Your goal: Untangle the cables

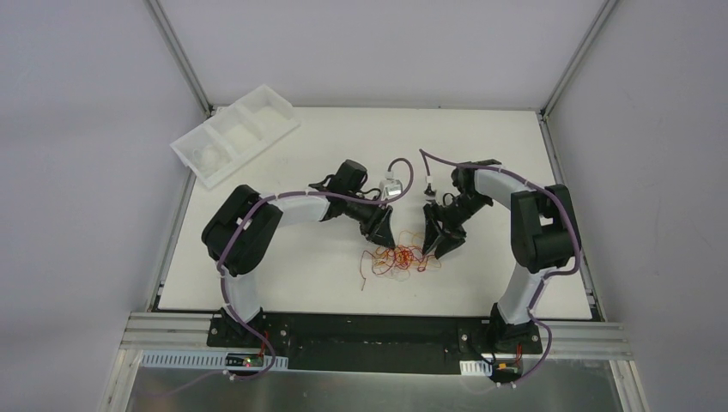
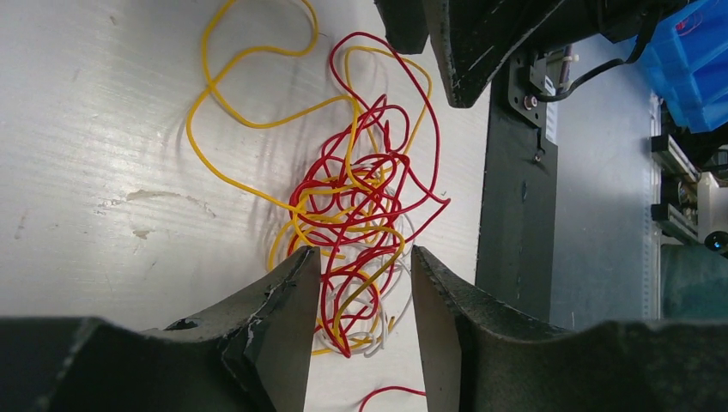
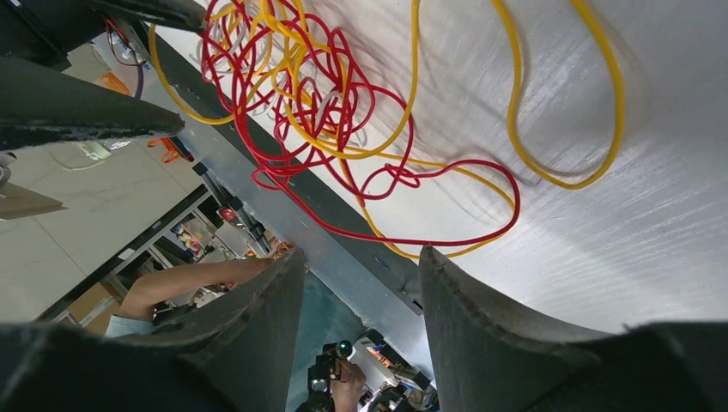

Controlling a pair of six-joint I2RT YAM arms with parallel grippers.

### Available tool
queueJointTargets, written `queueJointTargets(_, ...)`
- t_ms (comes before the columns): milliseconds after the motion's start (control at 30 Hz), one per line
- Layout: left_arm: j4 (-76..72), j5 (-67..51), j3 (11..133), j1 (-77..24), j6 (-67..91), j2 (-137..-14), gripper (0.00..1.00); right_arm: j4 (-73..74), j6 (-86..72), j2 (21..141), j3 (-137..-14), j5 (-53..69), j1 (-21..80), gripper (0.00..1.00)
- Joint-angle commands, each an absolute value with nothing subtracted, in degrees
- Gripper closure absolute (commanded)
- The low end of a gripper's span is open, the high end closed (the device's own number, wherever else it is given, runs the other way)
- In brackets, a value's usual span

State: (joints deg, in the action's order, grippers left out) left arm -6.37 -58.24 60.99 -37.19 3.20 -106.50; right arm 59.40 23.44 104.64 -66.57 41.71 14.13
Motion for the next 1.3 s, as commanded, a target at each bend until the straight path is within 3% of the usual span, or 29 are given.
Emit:
queueJointTargets(0, -5.3, -60.2, 60.6, -37.7, -2.2, -105.7, 0.56, 61.0, 21.6, 106.0, -67.5, 42.2, 14.2, 0.46)
queueJointTargets(100, -4.6, -59.9, 60.7, -37.8, -3.0, -105.4, 0.58, 61.2, 21.1, 106.8, -67.9, 40.6, 14.4, 0.46)
queueJointTargets(167, -3.4, -59.6, 60.8, -38.1, -4.1, -105.1, 0.64, 60.9, 20.0, 107.8, -68.3, 38.0, 14.7, 0.45)
queueJointTargets(367, 3.0, -55.8, 62.8, -39.1, -6.8, -102.9, 1.00, 59.9, 16.0, 111.5, -70.5, 29.3, 17.1, 0.50)
queueJointTargets(600, 5.7, -50.0, 65.5, -38.8, -2.0, -92.8, 1.00, 57.8, 14.1, 112.7, -71.3, 17.0, 22.9, 0.61)
queueJointTargets(900, 9.4, -51.5, 72.2, -30.0, 8.0, -81.4, 1.00, 60.0, 16.1, 115.9, -73.9, 4.9, 25.6, 0.98)
queueJointTargets(1067, 10.8, -54.1, 78.3, -22.6, 12.1, -79.0, 1.00, 61.0, 17.7, 115.5, -72.9, 3.0, 22.8, 0.98)
queueJointTargets(1267, 10.8, -56.6, 87.5, -12.2, 17.1, -78.4, 1.00, 63.0, 19.1, 115.5, -72.5, 2.9, 18.0, 0.90)
